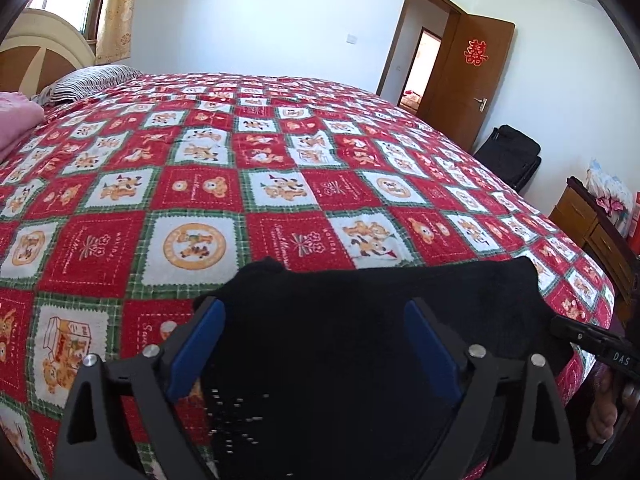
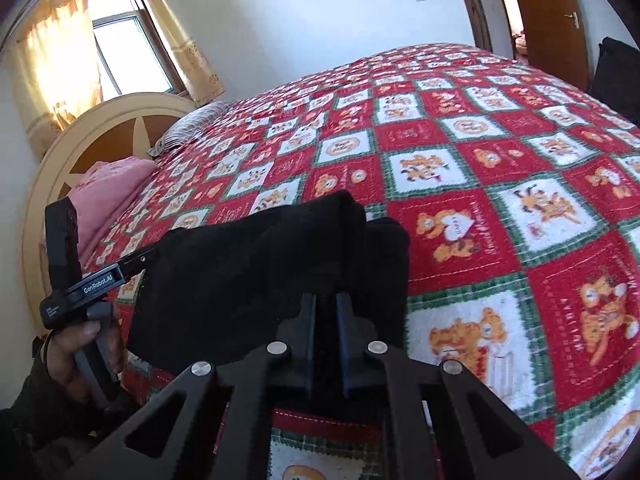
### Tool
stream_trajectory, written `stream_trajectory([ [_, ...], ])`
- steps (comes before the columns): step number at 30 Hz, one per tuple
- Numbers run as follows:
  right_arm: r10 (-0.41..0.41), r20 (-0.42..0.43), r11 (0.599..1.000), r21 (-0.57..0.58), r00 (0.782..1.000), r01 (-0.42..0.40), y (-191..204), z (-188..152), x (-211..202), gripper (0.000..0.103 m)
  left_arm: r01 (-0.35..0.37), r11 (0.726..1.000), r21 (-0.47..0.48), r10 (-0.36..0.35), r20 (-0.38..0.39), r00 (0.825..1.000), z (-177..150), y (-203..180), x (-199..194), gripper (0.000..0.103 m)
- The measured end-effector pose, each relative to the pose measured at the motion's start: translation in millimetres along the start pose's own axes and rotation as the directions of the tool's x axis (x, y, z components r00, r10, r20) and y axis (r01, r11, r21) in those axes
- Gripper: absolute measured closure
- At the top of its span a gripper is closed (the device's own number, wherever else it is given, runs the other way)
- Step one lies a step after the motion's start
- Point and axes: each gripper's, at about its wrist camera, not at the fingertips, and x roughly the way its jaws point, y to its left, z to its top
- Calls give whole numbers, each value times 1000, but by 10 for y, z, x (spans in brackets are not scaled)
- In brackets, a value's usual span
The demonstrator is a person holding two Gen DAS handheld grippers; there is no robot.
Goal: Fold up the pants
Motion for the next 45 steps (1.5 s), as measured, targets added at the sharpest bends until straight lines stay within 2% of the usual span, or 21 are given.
stream_trajectory([
  [7,-44,-74,999,18,996,45,-189,-96,117,94,-34,999,27,34,-20,999,-88,29,98,7],
  [10,-58,-33,998,21,998,59,-173,-36,36,90,-32,999,23,32,-16,999,-90,20,71,6],
  [12,-123,40,992,-11,992,124,-96,40,-79,90,-28,999,25,29,-15,999,-90,-1,60,6],
  [13,-120,77,992,-31,990,123,-37,99,-130,88,-28,999,28,28,-15,999,-93,-9,59,6],
  [15,-44,87,997,-57,995,49,82,237,-125,76,-28,999,34,28,-17,999,-100,-31,51,6],
  [16,-2,81,998,-58,997,7,113,288,-90,66,-22,999,34,22,-13,1000,-101,-33,33,6],
  [17,51,78,997,-53,996,-47,134,346,-36,63,-18,999,34,18,-11,1000,-99,-31,22,6],
  [19,109,66,993,-44,992,-107,150,431,116,63,-14,999,35,15,-6,1000,-98,-22,0,6],
  [21,106,31,994,-3,994,-106,91,483,321,63,-26,999,45,26,-6,1000,-108,-11,4,4],
  [23,48,-34,995,93,998,-45,-105,474,546,63,-44,998,45,45,-21,999,-137,26,53,4],
  [24,52,-64,990,135,997,-43,-211,449,620,63,-41,998,38,42,-30,999,-149,45,75,3],
  [25,92,-56,983,161,994,-82,-297,437,629,63,-34,999,26,35,-40,999,-162,69,93,3],
  [27,112,-59,981,165,992,-101,-333,451,594,63,-25,1000,8,25,-46,999,-170,89,91,3],
  [32,35,-46,995,100,998,-30,-204,396,475,62,-33,999,40,35,-37,999,-176,31,22,3],
  [35,-35,-31,999,8,999,36,-52,302,311,62,-38,998,43,40,-40,998,-198,36,12,3],
  [38,-89,-20,993,-84,996,87,67,168,163,62,-37,999,35,39,-50,998,-212,59,38,3],
  [41,-179,-62,970,-177,982,165,119,-13,186,62,-34,999,31,36,-57,998,-217,78,50,1],
  [43,-189,-81,969,-180,979,172,66,-95,223,62,-32,999,32,34,-62,997,-224,79,59,1],
  [45,-172,-97,976,-151,980,156,-37,-113,246,56,-31,999,32,33,-67,997,-232,80,70,1],
])
